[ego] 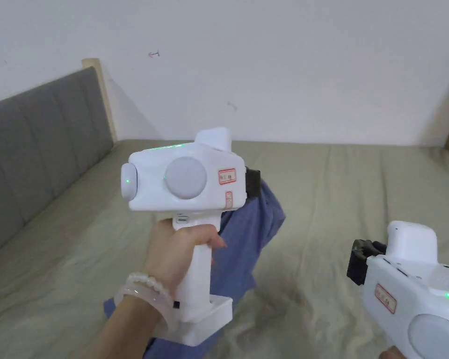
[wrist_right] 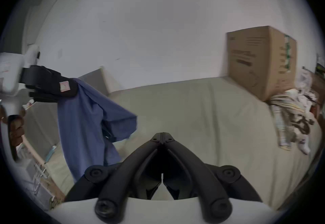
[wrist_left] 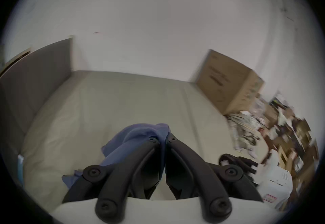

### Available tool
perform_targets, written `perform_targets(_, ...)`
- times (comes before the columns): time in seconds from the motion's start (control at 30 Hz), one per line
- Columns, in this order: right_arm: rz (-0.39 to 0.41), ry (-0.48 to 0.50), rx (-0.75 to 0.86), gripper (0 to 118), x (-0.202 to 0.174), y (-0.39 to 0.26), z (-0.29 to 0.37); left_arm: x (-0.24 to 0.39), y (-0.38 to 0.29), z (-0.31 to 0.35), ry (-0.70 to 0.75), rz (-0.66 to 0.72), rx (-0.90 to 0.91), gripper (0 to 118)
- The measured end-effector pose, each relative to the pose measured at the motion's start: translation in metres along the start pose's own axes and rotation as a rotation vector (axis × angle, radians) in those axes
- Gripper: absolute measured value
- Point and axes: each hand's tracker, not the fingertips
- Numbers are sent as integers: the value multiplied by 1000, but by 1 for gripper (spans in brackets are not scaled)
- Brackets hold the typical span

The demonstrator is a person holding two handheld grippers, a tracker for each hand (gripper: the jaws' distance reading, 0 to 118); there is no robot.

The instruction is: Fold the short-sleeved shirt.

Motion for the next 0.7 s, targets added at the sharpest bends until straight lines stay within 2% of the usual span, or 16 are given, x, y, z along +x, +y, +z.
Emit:
perform_targets(0.13,-62,-115,25,0,60,5,28,69,-33,-33,-181,-41,-69,4)
perform_targets(0.27,-120,-211,30,0,105,-2,51,101,-93,-72,-245,-87,-214,4)
perform_targets(0.4,-145,-269,-1,1,132,-18,60,107,-178,-120,-149,-77,-425,4)
perform_targets(0.5,-180,-275,-36,0,142,-32,60,100,-227,-139,-103,-116,-552,4)
perform_targets(0.6,-182,-280,-71,0,142,-43,53,91,-244,-138,-69,-117,-543,6)
perform_targets(0.63,-183,-278,-82,0,141,-46,51,87,-241,-136,-75,-79,-545,13)
perform_targets(0.67,-185,-271,-95,0,139,-48,47,82,-237,-135,-96,-30,-545,28)
perform_targets(0.7,-186,-263,-102,0,136,-49,44,79,-233,-133,-95,-6,-548,63)
